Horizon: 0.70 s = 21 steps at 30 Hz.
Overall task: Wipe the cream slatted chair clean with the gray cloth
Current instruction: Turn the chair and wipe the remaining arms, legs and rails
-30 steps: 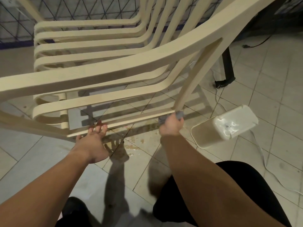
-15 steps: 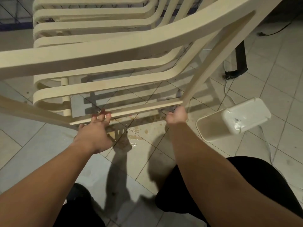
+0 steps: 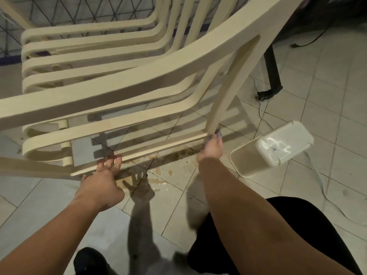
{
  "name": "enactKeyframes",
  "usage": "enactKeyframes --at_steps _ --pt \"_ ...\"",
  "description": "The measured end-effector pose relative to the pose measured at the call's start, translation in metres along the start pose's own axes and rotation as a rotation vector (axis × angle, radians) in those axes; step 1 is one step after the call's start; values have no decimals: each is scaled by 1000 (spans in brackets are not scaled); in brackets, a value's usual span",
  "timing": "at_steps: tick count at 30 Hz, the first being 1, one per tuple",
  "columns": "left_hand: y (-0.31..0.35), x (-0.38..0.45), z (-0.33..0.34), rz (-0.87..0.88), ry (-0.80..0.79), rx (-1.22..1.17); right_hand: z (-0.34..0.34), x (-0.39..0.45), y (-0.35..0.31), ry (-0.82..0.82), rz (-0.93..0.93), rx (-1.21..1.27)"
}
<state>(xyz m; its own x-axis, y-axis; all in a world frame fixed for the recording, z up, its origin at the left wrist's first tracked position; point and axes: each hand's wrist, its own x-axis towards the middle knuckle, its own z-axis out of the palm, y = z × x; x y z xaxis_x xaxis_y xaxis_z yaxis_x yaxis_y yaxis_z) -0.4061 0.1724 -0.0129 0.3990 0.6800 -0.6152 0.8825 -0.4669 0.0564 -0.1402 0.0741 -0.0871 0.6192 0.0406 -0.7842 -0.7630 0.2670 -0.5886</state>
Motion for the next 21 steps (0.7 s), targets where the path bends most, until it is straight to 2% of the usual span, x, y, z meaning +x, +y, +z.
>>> enactKeyframes --at_steps 2,5,8,12,18,21 --pt "2 -1 2 -4 9 0 15 -21 -6 -48 -35 -10" --pt "5 -1 2 -17 11 22 27 -54 -14 -10 -198 79" --pt "6 0 0 -31 -10 20 30 -74 -21 2 -211 92" --pt "10 0 -5 -31 -36 25 35 -82 -26 -39 -327 130" --pt "11 1 -11 -50 -68 -15 19 -45 -32 -46 -78 196" --pt "9 2 -10 -47 -61 -22 -3 -11 -31 31 2 218"
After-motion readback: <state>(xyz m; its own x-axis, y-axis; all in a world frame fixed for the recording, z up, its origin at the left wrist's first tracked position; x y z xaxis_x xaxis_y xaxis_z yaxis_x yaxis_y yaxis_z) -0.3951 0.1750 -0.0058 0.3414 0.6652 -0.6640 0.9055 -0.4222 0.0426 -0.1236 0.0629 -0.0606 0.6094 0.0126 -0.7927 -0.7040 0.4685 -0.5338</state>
